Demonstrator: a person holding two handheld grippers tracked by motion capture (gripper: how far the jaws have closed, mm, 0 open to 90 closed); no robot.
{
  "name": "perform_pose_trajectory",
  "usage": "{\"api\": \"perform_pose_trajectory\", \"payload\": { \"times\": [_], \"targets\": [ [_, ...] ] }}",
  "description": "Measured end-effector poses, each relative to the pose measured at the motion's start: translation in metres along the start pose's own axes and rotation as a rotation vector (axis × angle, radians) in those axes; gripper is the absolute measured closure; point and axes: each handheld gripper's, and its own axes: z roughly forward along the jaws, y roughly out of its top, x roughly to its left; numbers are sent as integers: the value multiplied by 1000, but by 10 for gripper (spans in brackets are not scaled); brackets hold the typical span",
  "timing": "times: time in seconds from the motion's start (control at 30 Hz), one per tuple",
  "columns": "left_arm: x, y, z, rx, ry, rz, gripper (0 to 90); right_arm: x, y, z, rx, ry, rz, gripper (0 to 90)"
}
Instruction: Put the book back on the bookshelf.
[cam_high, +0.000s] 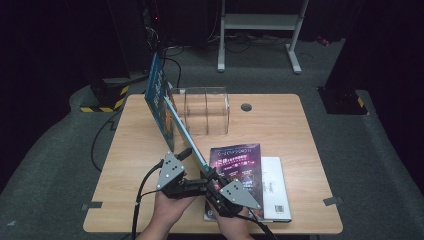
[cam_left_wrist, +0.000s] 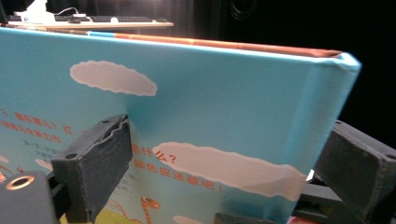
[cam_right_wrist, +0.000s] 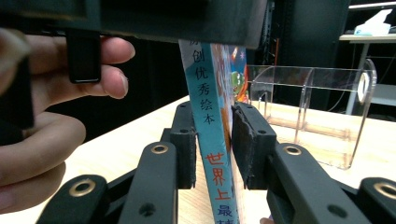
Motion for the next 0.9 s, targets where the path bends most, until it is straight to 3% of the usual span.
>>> {"api": "perform_pose_trajectory", "payload": {
  "times": [0.9],
  "targets": [
    [2,-2,0,20,43,13,68,8,-1,0,4,50,13,636]
  ]
}}
